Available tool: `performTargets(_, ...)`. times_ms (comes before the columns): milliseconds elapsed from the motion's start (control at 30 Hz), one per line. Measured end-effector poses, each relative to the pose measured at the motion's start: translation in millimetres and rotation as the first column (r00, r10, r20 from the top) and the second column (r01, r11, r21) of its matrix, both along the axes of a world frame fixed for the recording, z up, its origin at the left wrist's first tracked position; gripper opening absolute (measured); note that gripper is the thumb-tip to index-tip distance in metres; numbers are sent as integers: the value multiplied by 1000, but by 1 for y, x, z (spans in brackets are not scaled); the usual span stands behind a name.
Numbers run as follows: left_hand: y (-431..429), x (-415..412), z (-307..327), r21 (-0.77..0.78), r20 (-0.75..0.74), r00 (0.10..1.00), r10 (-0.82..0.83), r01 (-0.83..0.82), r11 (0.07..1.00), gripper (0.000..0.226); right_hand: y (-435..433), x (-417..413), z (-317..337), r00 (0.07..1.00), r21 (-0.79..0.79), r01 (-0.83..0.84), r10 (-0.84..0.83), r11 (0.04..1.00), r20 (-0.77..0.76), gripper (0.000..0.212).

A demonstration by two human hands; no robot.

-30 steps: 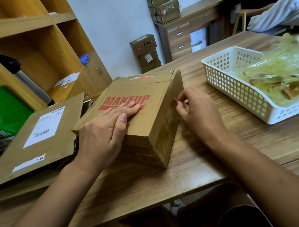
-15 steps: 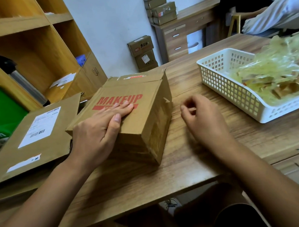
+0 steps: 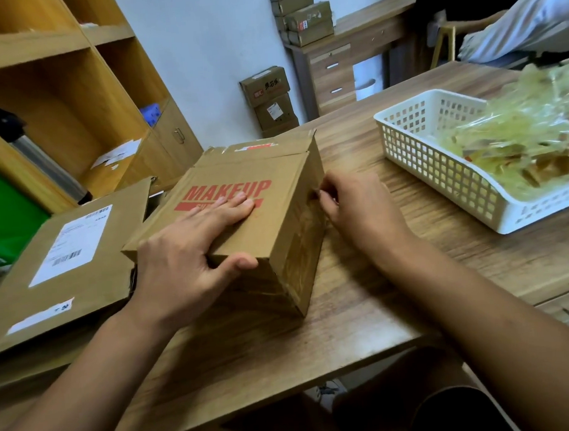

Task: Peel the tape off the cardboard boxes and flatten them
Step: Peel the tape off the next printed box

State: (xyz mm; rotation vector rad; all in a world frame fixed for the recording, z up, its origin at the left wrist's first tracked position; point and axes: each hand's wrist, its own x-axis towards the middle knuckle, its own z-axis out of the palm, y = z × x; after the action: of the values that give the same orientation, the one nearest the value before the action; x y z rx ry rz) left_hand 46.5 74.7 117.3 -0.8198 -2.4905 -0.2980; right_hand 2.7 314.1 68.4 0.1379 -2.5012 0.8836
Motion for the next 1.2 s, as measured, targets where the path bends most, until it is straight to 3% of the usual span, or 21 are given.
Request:
performTargets(300, 1, -2, -1, 34, -41, 999, -6, 7, 999, 92, -4, 13, -12, 996, -20, 54, -55, 998, -74, 13)
performTargets(500, 1, -2, -2, 36, -42, 999, -2, 3, 999, 92, -10, 19, -16, 992, -113, -8, -6, 994, -127, 10)
performTargets(1000, -2, 1, -1, 33, -51, 998, -31, 33, 999, 95, -16, 41, -23, 991, -152, 8, -28, 988, -129, 18)
performTargets(1200, -4, 2, -1, 45, -24, 998, -52, 53, 998, 92, -12, 46, -20, 999, -157, -7, -1, 987, -51, 15)
